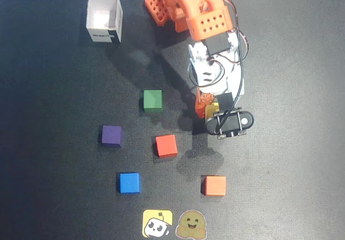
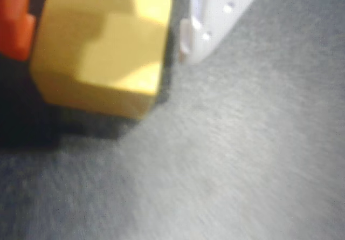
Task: Put the yellow cube on top of the green cube.
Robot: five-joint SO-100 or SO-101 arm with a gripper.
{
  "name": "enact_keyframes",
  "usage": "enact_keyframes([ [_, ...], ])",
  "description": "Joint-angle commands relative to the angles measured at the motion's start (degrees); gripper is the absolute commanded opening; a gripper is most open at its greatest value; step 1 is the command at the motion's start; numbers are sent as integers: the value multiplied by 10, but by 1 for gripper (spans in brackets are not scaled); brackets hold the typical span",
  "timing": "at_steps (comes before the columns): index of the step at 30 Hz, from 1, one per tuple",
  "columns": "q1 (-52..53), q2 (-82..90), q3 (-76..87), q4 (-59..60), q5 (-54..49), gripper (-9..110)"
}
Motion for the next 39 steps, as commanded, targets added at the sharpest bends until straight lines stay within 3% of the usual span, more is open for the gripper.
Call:
enact_keyframes([
  [1, 1, 1, 5, -20, 5, 20],
  [9, 2, 0, 10, -26, 18, 7],
  [17, 17, 28, 2, -3, 19, 7],
  [39, 187, 236, -74, 334, 14, 8],
])
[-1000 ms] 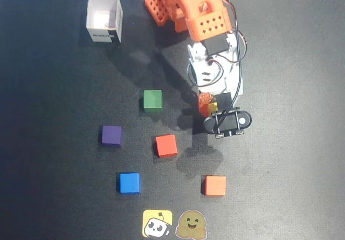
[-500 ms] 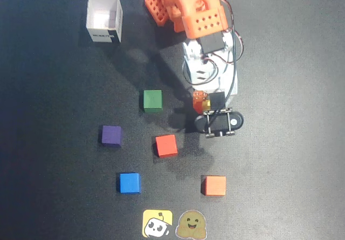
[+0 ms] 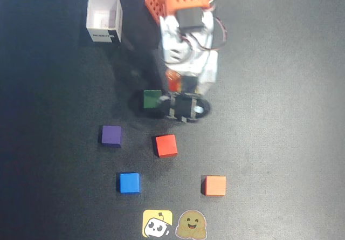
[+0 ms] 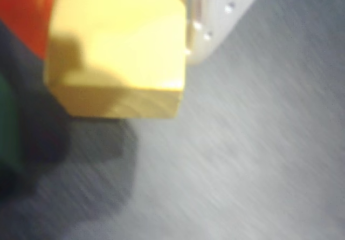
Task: Put the yellow cube on top of the green cube.
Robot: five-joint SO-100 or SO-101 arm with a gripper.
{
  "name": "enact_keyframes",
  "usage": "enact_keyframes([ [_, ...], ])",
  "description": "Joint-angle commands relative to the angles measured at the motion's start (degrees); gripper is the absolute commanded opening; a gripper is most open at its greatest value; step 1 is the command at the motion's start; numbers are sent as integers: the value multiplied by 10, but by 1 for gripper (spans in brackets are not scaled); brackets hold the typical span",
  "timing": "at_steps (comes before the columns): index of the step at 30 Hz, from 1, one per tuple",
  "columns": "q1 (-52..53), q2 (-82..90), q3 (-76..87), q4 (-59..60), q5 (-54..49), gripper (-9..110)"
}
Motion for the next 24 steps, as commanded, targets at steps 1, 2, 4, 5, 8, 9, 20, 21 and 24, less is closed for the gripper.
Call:
enact_keyframes([
  [1, 40, 36, -25, 36, -17, 9],
  [2, 52, 36, -25, 44, -19, 9],
  [4, 76, 35, -25, 51, -33, 10],
  [5, 87, 34, -25, 54, -38, 10],
  [8, 116, 35, -21, 54, -56, 10],
  [9, 124, 35, -20, 57, -59, 10],
  [20, 197, 32, -25, 66, -99, 10],
  [21, 198, 22, -31, 58, -98, 11],
  [24, 201, -1, -35, 30, -92, 11],
])
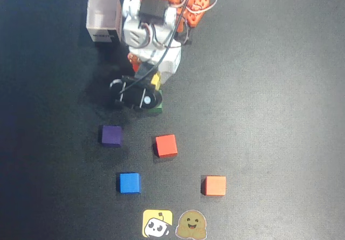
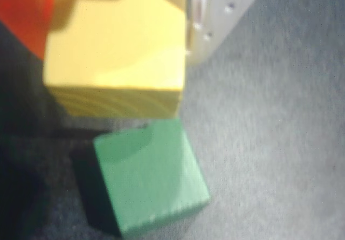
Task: Put the yellow cube on top of the green cube.
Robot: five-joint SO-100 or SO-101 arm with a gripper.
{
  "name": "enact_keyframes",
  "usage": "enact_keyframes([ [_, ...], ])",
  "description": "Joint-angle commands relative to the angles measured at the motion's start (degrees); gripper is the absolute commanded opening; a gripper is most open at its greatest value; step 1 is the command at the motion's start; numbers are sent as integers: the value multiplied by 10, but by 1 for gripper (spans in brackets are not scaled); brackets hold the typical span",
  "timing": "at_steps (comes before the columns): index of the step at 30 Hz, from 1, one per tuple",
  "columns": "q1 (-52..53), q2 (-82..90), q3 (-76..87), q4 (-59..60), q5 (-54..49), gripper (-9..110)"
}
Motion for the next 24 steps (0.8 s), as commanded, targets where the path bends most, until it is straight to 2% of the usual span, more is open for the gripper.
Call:
enact_keyframes([
  [1, 6, -15, -35, -30, 9, 11],
  [24, -19, -21, 38, -143, 27, 11],
])
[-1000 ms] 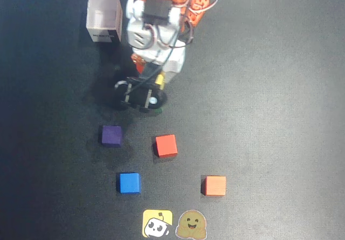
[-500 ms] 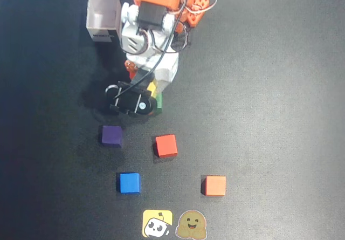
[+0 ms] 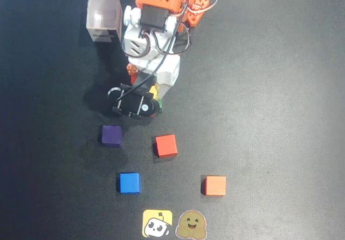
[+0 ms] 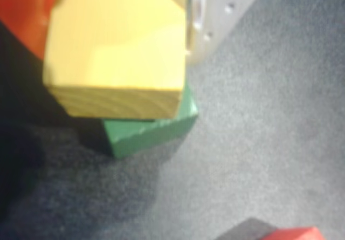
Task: Put the yellow cube on top of the green cube.
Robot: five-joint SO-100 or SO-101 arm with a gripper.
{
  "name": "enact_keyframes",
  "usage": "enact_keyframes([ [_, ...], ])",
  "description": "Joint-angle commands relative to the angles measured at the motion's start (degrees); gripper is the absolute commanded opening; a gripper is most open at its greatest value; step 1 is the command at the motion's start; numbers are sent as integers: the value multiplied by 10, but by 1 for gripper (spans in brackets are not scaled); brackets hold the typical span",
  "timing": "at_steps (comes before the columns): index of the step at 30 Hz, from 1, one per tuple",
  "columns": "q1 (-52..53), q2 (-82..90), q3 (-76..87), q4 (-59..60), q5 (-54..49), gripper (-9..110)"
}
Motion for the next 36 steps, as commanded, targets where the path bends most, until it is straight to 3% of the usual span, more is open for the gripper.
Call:
enact_keyframes([
  [1, -7, 2, 6, -22, 3, 11],
  [36, -15, 13, 58, -72, 6, 12],
])
